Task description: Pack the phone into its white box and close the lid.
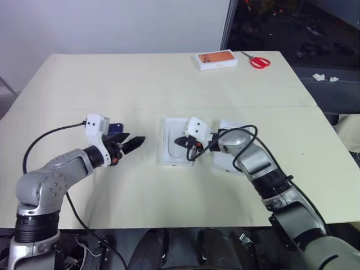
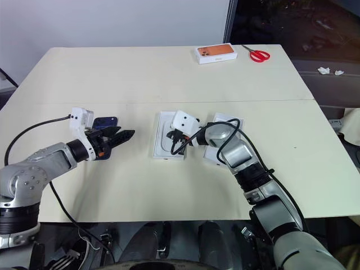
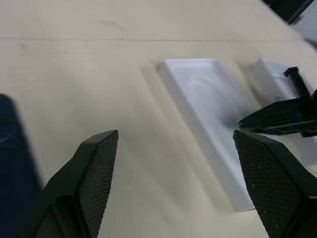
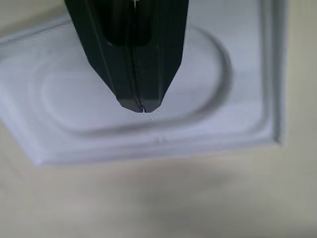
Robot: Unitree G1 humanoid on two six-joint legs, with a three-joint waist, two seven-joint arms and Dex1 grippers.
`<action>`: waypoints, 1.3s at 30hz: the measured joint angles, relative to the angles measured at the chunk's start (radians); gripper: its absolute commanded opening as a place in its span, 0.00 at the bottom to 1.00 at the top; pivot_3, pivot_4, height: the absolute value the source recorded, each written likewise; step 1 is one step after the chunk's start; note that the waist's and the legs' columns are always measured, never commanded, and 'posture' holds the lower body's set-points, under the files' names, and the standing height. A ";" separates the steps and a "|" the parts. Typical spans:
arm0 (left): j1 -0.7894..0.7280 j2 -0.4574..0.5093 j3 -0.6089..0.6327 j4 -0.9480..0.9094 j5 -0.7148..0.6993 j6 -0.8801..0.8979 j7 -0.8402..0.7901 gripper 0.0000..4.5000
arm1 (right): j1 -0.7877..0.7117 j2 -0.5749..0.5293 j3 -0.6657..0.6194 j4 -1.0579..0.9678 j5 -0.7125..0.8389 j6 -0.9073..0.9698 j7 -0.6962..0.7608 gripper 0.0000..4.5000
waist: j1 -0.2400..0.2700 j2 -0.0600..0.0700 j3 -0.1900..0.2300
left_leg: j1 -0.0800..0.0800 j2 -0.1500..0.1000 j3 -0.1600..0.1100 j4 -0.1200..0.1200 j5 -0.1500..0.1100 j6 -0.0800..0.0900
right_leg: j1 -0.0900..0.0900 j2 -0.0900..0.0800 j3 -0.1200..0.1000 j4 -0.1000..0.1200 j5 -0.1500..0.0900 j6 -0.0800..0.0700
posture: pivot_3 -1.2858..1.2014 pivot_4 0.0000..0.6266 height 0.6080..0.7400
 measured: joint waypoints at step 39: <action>-0.118 0.226 0.197 0.502 0.060 0.123 -0.130 0.87 | -0.314 0.419 0.041 0.341 -0.104 -0.063 -0.138 0.01 | -0.032 -0.001 0.000 | 0.000 0.001 -0.001 -0.010 0.003 -0.004 | -0.009 0.001 0.000 0.002 0.000 0.000 | 0.52 0.24 1.00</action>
